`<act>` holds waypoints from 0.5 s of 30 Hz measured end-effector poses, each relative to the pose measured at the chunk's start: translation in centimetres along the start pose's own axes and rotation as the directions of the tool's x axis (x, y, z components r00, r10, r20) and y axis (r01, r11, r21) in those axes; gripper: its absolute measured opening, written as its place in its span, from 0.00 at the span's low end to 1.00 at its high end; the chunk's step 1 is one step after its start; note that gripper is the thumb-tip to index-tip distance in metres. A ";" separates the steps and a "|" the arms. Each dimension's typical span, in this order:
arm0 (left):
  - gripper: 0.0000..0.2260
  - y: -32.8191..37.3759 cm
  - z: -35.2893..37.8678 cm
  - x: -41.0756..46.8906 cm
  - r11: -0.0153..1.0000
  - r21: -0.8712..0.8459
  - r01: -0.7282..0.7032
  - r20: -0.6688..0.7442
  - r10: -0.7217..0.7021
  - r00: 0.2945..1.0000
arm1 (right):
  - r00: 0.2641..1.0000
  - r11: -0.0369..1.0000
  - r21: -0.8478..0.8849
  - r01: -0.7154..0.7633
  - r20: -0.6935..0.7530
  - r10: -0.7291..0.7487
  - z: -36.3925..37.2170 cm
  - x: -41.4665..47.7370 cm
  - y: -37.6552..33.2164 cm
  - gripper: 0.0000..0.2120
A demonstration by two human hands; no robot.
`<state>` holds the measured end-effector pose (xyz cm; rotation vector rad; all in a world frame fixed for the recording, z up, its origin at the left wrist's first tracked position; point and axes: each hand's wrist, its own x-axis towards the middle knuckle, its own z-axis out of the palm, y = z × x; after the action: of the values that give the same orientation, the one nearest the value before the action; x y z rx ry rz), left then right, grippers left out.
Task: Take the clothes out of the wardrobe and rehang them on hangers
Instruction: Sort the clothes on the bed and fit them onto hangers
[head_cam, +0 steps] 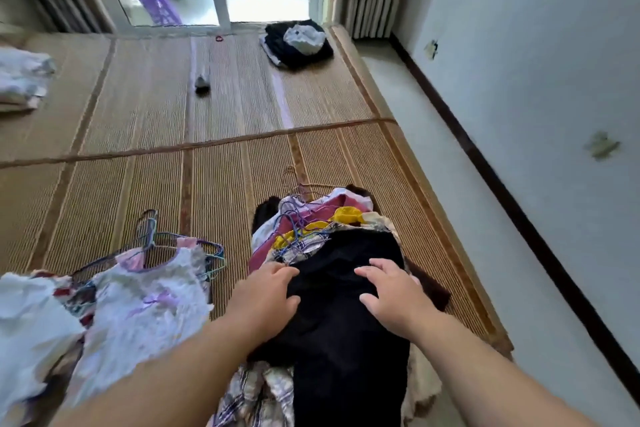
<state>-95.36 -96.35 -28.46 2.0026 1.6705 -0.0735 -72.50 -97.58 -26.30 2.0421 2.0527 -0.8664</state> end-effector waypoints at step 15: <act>0.32 -3.7 13.2 9.7 0.887 -0.165 0.431 0.085 -0.423 0.902 | 0.970 0.974 -0.045 0.224 0.104 -0.218 6.6 21.4 9.1 0.19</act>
<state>-92.76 -92.82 -44.71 1.4608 1.9843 -0.1195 -67.71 -82.47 -44.58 1.7292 2.2522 -0.9114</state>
